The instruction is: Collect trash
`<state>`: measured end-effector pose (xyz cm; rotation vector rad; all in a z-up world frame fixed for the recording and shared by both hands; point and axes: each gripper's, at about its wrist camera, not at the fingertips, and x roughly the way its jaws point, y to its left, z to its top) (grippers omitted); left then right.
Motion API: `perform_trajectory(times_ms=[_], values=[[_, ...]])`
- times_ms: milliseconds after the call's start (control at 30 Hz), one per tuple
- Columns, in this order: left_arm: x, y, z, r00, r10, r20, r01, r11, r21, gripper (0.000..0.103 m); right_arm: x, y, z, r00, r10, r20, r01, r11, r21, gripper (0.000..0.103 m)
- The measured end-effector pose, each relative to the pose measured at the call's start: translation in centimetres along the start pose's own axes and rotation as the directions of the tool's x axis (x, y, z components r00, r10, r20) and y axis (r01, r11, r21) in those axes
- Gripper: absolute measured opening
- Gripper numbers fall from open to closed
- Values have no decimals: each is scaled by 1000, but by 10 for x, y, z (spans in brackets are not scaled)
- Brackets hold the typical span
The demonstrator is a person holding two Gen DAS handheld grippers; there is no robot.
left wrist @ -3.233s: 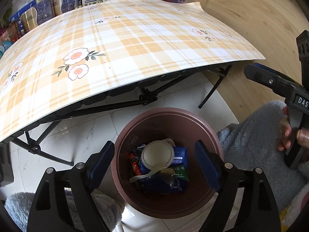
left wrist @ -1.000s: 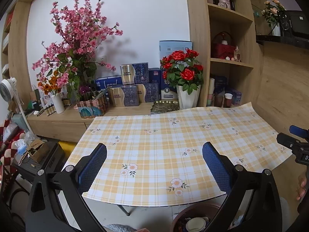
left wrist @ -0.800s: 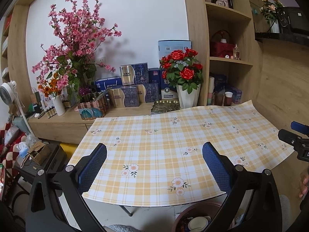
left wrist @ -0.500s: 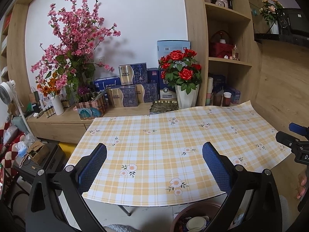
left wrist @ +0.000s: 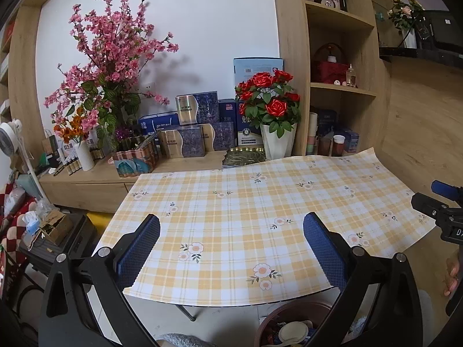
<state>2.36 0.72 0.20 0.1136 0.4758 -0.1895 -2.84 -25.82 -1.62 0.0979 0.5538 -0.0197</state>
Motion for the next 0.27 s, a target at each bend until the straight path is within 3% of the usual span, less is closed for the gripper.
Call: perform_trajectory(times_ms=[267], values=[[0,2,0,1000,15,-1,-15,1000,-10,97,0,3,-2,1000,5,-3,-5,1000,-1,97]])
